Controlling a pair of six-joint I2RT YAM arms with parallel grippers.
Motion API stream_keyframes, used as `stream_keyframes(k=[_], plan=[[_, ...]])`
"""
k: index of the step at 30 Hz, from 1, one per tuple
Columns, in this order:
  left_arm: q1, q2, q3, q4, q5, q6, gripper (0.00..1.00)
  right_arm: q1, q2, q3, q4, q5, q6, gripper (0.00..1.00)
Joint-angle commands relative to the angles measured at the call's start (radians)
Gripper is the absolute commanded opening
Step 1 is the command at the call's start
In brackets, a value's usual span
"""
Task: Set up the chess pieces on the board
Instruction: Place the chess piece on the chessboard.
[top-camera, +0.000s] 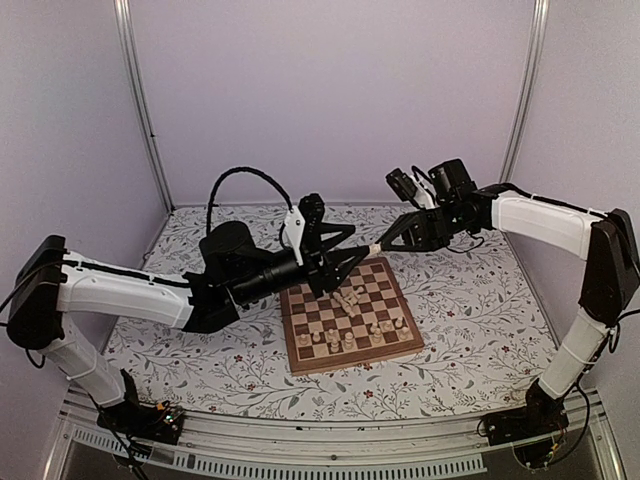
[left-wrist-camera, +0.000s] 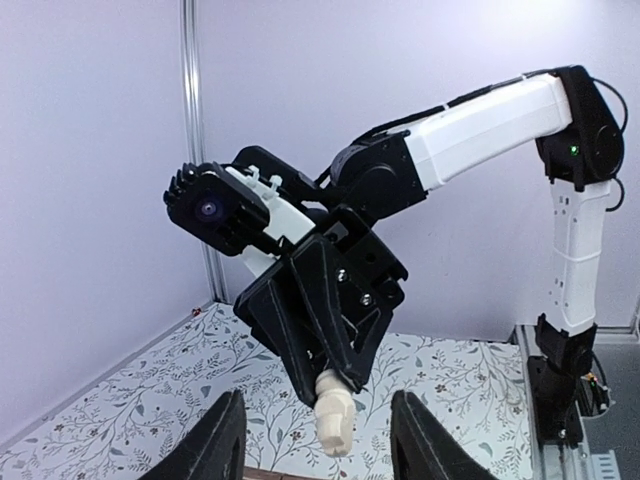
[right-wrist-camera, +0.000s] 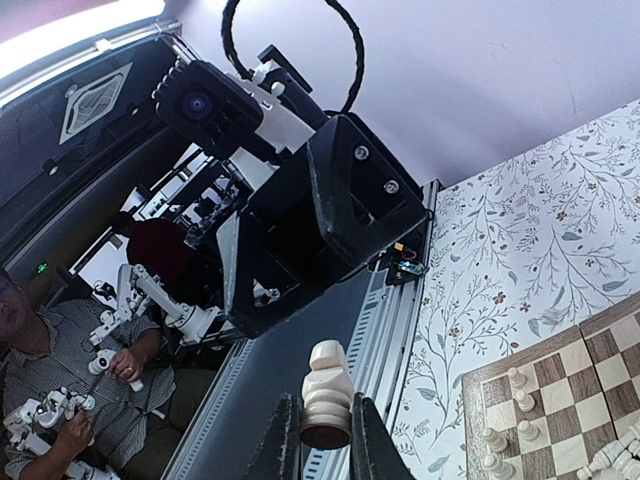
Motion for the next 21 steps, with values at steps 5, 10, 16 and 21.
stream_keyframes(k=[5, 10, 16, 21], plan=[[-0.01, 0.048, 0.039, 0.086, 0.07, -0.137, 0.44, -0.007, -0.062, -0.033, 0.086, -0.113, 0.061, 0.04], [-0.01, 0.073, 0.054, 0.071, 0.084, -0.189, 0.41, -0.01, -0.08, -0.036, 0.091, -0.109, 0.063, 0.05], [-0.01, 0.091, 0.07, 0.055, 0.091, -0.213, 0.31, -0.012, -0.096, -0.043, 0.098, -0.091, 0.065, 0.06], [-0.007, 0.096, 0.08, 0.055, 0.092, -0.217, 0.23, -0.013, -0.104, -0.051, 0.102, -0.064, 0.064, 0.07]])
